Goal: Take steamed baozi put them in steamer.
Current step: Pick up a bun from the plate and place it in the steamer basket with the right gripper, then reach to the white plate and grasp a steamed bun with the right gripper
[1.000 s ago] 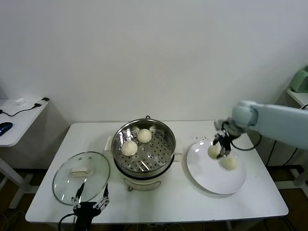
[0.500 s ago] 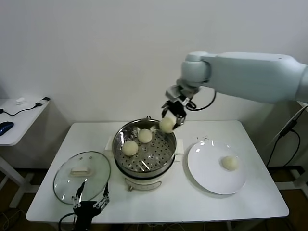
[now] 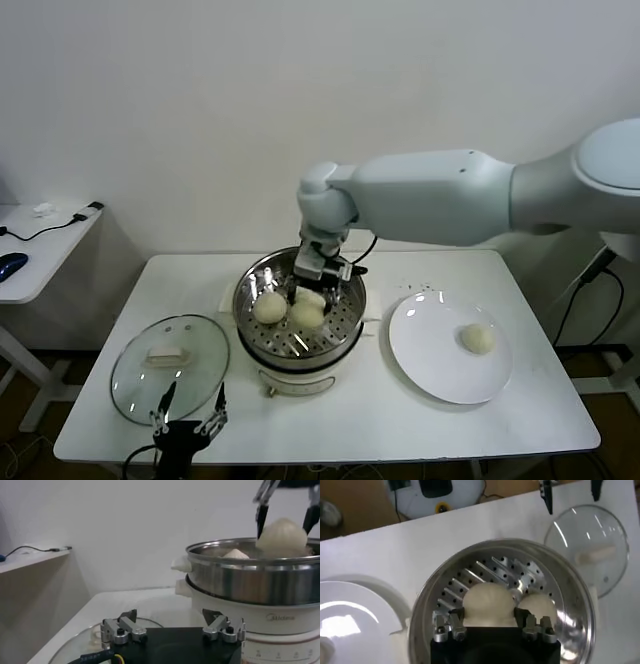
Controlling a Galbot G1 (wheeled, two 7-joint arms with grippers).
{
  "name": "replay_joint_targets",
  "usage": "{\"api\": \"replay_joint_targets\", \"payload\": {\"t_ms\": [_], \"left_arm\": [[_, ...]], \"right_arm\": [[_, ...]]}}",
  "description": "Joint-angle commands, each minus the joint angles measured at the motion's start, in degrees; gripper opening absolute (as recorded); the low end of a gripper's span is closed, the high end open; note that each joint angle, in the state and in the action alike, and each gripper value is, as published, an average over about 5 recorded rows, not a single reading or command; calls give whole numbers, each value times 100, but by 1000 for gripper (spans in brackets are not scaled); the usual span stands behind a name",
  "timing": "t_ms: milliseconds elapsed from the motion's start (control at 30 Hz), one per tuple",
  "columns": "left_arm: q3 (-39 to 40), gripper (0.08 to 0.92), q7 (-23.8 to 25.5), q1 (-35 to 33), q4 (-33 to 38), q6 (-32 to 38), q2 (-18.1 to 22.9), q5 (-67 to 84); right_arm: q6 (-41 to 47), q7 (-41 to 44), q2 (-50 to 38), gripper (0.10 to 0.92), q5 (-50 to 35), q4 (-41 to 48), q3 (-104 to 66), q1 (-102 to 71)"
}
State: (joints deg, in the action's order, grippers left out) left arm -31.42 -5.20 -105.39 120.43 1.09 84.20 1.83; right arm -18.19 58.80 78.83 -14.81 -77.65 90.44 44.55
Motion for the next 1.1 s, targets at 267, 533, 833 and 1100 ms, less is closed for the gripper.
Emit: {"api": "replay_joint_targets", "payload": {"t_ms": [267,533,833,1100], "left_arm": [[-6,823,-10,-14,-18,17,1,1],[5,823,-17,-14,-16,23,8,9],[26,823,-12,-41,37,22,24,-20],[40,823,-13,-53,70,29,70,-33]], "right_arm": [[-608,-142,480,662,673,543,-72,-945],[-821,-291,426,735,553,629,-189,-835],[-972,298,-247,822,-784,576,-199,274],[-376,919,-2055,823,-1909,705,822,1372]]}}
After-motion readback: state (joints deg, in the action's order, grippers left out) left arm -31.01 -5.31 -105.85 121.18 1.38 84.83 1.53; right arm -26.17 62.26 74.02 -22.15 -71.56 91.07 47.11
